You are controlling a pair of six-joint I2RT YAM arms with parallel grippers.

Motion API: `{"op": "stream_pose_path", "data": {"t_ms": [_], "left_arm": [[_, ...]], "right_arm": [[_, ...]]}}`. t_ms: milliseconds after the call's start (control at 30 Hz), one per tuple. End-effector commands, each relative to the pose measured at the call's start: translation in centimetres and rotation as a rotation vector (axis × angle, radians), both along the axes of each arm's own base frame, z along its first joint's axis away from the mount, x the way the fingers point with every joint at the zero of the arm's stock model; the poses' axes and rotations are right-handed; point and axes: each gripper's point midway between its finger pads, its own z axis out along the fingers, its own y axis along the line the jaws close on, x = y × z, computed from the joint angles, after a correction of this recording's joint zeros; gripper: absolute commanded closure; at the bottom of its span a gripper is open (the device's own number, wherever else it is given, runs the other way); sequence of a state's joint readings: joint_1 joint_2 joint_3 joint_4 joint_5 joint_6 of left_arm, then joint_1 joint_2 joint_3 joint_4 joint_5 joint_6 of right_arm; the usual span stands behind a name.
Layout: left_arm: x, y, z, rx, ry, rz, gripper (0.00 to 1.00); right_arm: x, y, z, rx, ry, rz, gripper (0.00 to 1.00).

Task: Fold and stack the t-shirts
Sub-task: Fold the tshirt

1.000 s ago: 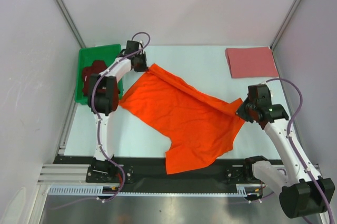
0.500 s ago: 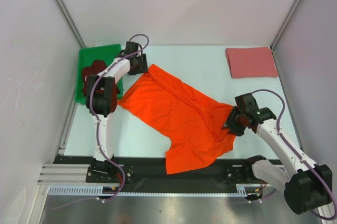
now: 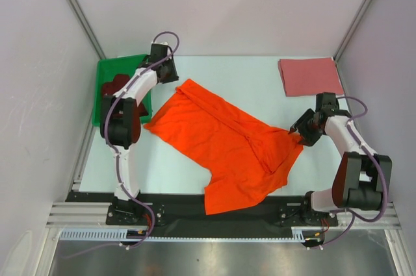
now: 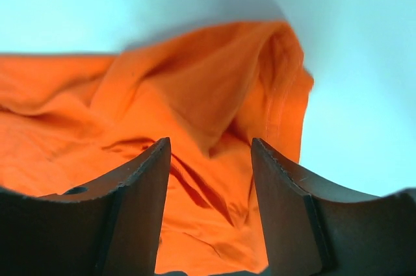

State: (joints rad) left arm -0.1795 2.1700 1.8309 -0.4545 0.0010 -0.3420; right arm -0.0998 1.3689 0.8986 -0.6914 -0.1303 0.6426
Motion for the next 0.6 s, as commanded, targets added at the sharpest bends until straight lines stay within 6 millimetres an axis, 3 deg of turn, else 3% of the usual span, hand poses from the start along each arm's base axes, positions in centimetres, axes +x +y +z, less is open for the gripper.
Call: {"op": "stream_pose_path", "data": {"t_ms": [0, 167, 233, 267, 567], "left_arm": [[-0.3, -0.6, 4.4, -0.051, -0.095, 0.049, 0.67], [1.4, -3.2, 5.2, -0.153, -0.120, -0.026, 0.65], [1.9, -4.7, 4.2, -0.206, -0.099, -0.074, 0.65], [2.5, -5.2, 5.0, -0.232, -0.113, -0.082, 0.65], [4.0, -8.3, 2.7, -0.385, -0.050, -0.130, 0.69]], "right_arm": [[2.9, -0.7, 1.1, 0.018, -0.072, -0.001, 0.42], [3.1, -2.1, 0.4, 0.045, -0.076, -0.046, 0.33], [3.4, -2.5, 0.2, 0.050, -0.078, -0.050, 0.32], [3.4, -2.3, 0.0, 0.060, -0.072, -0.048, 0.32], [4.3, -2.3, -1.4, 0.094, -0.062, -0.083, 0.47]]}}
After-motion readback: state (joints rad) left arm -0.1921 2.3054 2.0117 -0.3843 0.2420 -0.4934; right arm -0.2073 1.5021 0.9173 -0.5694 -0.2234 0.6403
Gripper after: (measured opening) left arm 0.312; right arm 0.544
